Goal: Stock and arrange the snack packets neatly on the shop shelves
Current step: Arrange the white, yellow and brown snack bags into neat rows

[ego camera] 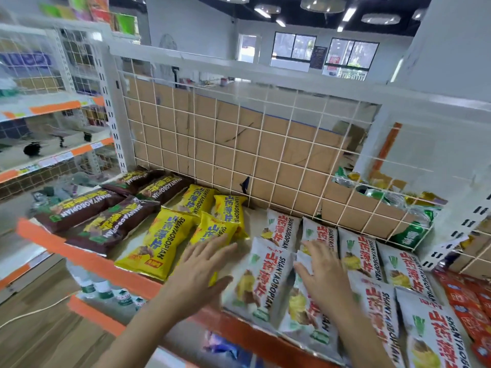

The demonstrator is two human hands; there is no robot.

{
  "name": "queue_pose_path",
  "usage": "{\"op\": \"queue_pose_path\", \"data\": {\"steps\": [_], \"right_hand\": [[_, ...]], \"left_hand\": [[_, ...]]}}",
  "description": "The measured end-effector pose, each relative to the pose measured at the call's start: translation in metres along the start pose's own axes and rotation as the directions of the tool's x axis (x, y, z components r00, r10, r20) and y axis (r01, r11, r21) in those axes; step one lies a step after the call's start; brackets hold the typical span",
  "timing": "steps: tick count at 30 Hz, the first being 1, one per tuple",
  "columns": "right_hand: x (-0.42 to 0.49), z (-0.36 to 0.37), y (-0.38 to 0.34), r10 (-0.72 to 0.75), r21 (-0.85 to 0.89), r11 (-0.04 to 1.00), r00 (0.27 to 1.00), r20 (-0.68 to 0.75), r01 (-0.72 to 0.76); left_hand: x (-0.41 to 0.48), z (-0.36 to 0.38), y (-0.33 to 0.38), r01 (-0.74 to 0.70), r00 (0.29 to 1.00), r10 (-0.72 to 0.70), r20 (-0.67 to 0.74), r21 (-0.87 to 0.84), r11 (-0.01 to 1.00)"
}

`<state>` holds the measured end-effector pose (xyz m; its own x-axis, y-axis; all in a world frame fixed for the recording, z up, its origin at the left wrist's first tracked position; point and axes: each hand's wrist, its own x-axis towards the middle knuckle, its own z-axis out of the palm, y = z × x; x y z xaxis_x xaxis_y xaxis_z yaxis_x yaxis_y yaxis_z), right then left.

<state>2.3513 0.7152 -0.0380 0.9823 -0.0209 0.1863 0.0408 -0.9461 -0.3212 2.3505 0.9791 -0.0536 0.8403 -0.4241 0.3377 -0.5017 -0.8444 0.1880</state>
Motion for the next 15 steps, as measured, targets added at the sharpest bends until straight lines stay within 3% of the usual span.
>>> {"op": "queue_pose_path", "data": {"steps": [8,12,15], "right_hand": [[0.031,0.027,-0.073,0.101,0.039,0.994,0.994,-0.032,-0.099],[0.058,0.043,-0.107,0.16,0.085,0.984,0.984,-0.075,-0.154],[0.079,0.051,-0.13,0.169,0.032,0.985,0.985,-0.03,-0.168]], "left_hand": [[0.028,-0.018,-0.133,0.036,0.999,-0.034,0.014,-0.164,0.986],[0.056,-0.015,-0.17,-0.032,0.999,0.036,0.025,-0.121,0.992],[0.082,-0.012,-0.18,-0.003,0.998,0.005,0.064,-0.034,0.999]]}}
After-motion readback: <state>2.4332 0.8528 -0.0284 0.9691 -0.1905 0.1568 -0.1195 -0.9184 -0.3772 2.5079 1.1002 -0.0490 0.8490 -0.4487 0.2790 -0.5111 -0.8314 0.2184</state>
